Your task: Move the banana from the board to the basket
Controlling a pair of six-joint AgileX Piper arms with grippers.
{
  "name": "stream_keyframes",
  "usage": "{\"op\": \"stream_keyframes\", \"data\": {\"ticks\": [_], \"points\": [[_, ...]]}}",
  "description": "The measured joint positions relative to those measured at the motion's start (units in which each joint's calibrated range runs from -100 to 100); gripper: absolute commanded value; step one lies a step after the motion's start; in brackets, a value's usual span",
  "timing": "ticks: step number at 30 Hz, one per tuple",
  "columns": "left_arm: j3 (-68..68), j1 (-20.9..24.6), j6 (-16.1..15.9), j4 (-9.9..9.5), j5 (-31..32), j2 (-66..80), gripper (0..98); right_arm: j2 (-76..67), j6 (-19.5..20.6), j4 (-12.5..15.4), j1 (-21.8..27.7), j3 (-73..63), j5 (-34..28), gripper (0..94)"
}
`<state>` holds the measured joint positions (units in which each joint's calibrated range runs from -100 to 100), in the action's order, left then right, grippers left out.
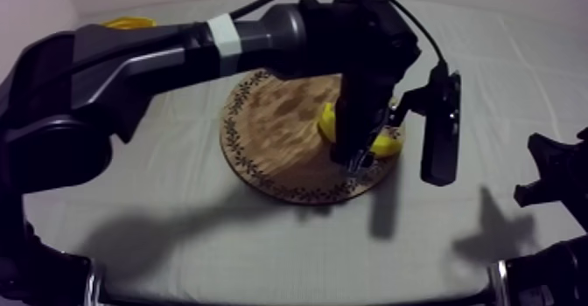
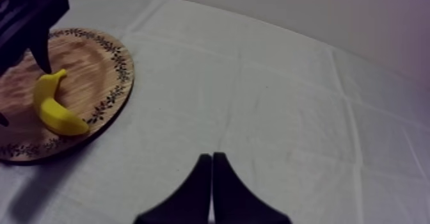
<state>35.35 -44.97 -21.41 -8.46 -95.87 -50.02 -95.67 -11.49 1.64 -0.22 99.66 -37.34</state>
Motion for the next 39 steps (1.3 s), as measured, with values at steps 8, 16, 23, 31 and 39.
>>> {"op": "stream_keyframes", "data": {"ticks": [8,16,23,31,39], "points": [[7.7,0.6,-1.4,-0.61,0.0,-6.2,69.9,0.0,0.0,0.0,0.0,0.0,0.0,0.3],[10.9,1.1,-1.7,-1.3,-0.4,-10.1,64.9,0.0,0.0,0.0,0.0,0.0,0.0,0.3],[10.8,1.4,-2.0,-1.63,-1.6,-11.3,58.5,0.0,0.0,0.0,0.0,0.0,0.0,0.3],[11.0,1.4,-2.6,-1.52,-2.0,-11.5,20.6,0.0,0.0,0.0,0.0,0.0,0.0,0.3],[10.3,1.3,-2.1,-1.39,-2.2,-10.5,14.9,0.0,0.0,0.0,0.0,0.0,0.0,0.3]]}}
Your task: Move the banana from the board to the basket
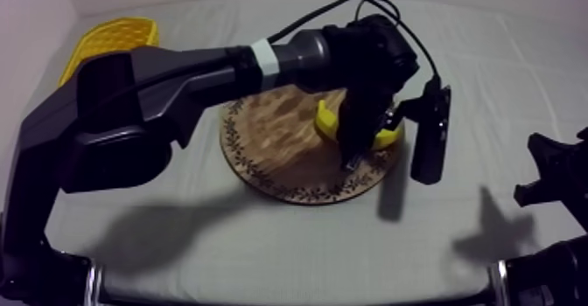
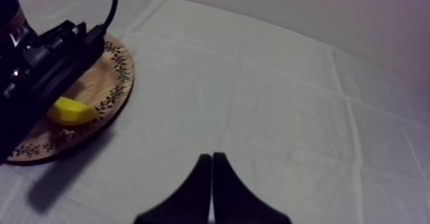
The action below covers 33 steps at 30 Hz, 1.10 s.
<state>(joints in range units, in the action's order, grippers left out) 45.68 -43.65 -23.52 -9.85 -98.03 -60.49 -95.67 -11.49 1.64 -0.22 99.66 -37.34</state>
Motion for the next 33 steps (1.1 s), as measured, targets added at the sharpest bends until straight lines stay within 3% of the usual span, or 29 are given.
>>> {"op": "stream_keyframes", "data": {"ticks": [24,33], "points": [[-6.7,-2.3,4.7,-0.43,-0.4,23.0,17.6,0.0,0.0,0.0,0.0,0.0,0.0,0.3],[-9.9,-1.3,8.4,-0.01,-0.5,27.2,18.5,0.0,0.0,0.0,0.0,0.0,0.0,0.3]]}}
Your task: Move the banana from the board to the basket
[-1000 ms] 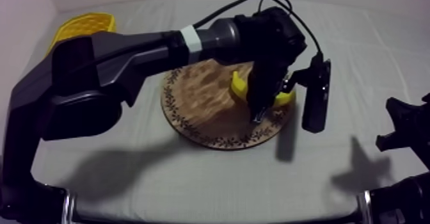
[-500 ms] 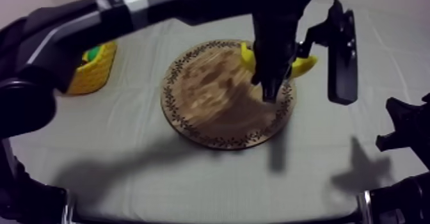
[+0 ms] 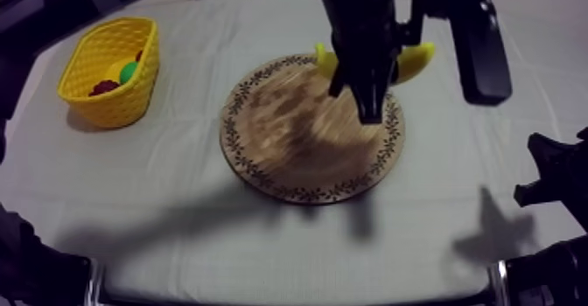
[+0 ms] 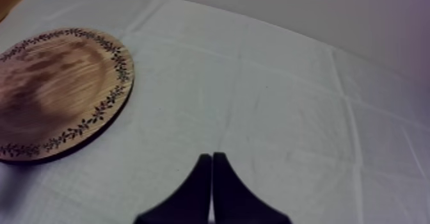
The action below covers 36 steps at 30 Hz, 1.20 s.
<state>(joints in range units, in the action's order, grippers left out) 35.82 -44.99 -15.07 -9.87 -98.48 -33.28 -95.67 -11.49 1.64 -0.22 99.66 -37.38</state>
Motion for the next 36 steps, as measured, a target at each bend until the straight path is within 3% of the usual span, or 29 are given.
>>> {"op": "stream_keyframes", "data": {"ticks": [11,23,36], "points": [[-5.8,5.8,7.3,1.7,0.0,6.2,18.7,0.0,0.0,0.0,0.0,0.0,0.0,0.3],[-16.6,15.2,15.1,3.45,-0.6,14.1,15.3,0.0,0.0,0.0,0.0,0.0,0.0,0.3],[-24.4,28.2,19.0,5.44,-1.3,21.0,14.2,0.0,0.0,0.0,0.0,0.0,0.0,0.3]]}}
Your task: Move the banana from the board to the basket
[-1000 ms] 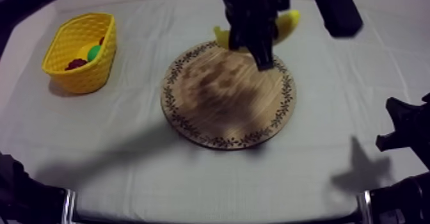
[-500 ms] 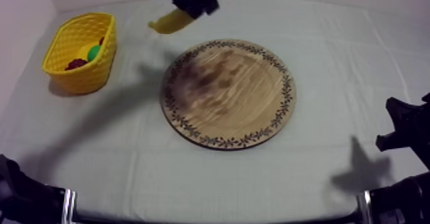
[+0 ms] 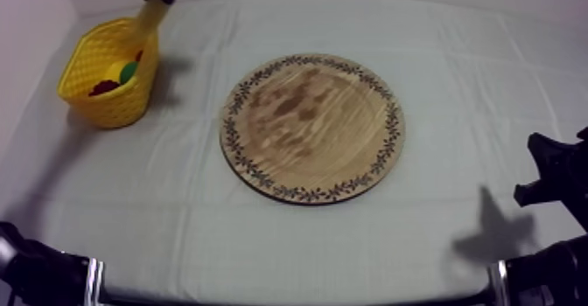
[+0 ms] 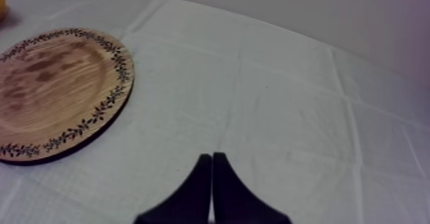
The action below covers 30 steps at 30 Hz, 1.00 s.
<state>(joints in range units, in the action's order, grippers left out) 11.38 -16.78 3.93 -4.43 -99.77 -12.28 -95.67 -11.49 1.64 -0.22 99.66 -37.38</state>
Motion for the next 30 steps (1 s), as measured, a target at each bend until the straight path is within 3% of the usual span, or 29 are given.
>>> {"op": "stream_keyframes", "data": {"ticks": [7,15,30], "points": [[-1.2,6.3,2.1,0.97,-0.1,1.9,15.9,0.0,0.0,0.0,0.0,0.0,0.1,0.3],[-1.8,12.0,5.5,3.48,0.0,2.8,17.4,0.0,0.0,0.0,0.0,0.0,0.1,0.3],[-2.3,14.2,4.5,5.22,0.0,-1.7,26.8,0.0,0.0,0.0,0.0,0.0,0.1,0.3]]}}
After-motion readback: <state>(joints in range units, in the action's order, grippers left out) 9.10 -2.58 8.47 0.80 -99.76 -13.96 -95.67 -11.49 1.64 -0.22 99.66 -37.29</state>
